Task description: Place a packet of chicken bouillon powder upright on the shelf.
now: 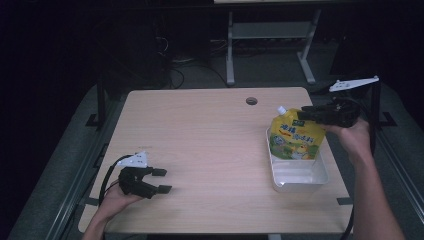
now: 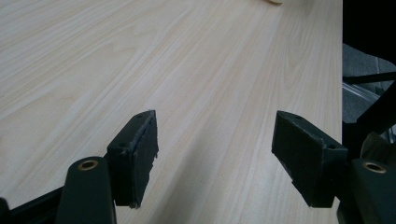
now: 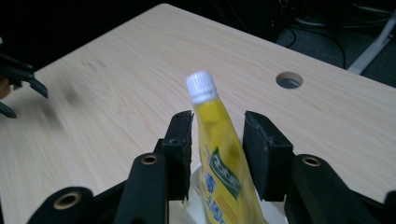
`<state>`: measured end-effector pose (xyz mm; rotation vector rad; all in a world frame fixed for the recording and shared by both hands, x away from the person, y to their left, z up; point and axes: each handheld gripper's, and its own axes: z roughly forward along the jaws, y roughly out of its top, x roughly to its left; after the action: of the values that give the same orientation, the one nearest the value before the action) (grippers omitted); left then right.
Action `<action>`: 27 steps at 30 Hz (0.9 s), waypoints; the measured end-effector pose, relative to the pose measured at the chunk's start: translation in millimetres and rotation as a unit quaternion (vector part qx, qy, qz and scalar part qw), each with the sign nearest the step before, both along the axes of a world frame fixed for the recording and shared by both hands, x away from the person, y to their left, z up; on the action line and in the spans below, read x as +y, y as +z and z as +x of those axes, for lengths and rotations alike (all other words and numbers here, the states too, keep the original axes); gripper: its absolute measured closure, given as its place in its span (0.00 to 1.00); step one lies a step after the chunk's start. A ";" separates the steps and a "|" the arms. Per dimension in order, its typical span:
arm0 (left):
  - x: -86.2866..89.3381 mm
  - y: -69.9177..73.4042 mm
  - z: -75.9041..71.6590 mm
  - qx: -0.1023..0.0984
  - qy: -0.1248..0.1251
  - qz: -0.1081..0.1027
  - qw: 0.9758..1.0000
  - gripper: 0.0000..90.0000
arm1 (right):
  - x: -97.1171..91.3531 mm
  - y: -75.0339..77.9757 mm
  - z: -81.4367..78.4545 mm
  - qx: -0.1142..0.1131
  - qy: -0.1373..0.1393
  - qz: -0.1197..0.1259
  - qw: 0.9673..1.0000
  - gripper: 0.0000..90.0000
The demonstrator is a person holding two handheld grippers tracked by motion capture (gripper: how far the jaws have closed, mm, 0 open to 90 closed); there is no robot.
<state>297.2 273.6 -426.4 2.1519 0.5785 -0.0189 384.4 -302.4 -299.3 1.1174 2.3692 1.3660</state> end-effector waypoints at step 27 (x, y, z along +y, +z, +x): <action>6.3 5.7 -1.3 -0.013 0.014 0.001 1.000 0.30 | 80.7 2.2 -20.3 0.008 0.048 0.004 0.999 0.59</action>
<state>295.9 279.9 -420.6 2.1434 0.5942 0.0253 364.1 -221.8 -297.1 1.0340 2.4605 1.4036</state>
